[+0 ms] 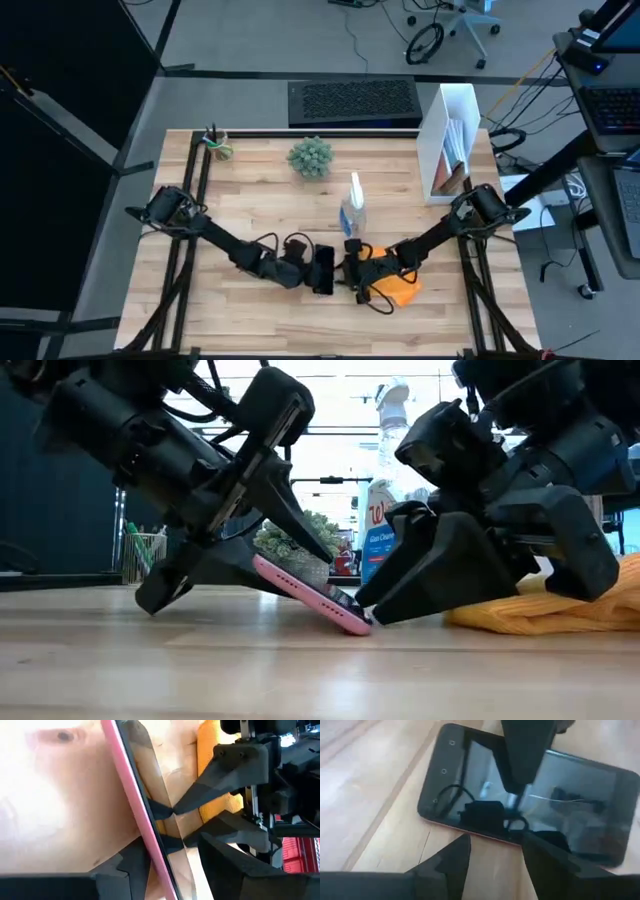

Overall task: Apply microfiber cloth
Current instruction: Spray cleaner from the bottle onto the cellphone

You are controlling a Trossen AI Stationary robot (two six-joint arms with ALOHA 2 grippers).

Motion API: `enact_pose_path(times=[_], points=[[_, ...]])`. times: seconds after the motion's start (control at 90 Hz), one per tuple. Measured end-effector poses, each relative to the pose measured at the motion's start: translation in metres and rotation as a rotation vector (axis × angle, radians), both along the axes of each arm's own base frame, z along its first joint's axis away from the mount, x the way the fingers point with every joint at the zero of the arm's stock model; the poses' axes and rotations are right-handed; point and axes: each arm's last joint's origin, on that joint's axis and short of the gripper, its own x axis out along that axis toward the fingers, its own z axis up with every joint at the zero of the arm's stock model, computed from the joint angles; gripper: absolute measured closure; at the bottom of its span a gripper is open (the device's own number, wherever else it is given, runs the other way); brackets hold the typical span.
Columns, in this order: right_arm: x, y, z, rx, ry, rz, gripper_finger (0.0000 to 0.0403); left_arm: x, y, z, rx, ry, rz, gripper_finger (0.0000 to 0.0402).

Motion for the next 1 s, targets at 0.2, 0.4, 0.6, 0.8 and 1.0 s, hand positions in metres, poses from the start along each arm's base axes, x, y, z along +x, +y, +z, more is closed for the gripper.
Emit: enact_pose_path(times=[0.2,0.4,0.6,0.8,1.0], points=[[-0.001,0.0,0.004,-0.052,-0.007,0.037,0.0238,0.0,0.0,0.0,0.052,0.002,-0.038,0.0356],[-0.013,-0.006,0.039,-0.104,0.032,0.059,0.0238,0.002,0.0,0.002,0.097,-0.023,-0.068,0.0384],[-0.043,-0.024,0.096,-0.205,0.045,-0.049,0.0238,0.003,0.004,0.024,0.233,-0.072,-0.164,0.0386],[-0.085,-0.047,0.155,-0.23,-0.059,-0.197,0.0236,-0.006,0.025,0.078,0.468,-0.118,-0.187,0.0388],[-0.115,-0.058,0.19,0.107,-0.169,-0.263,0.0201,-0.019,0.04,0.136,0.714,-0.248,-0.26,0.0388]])
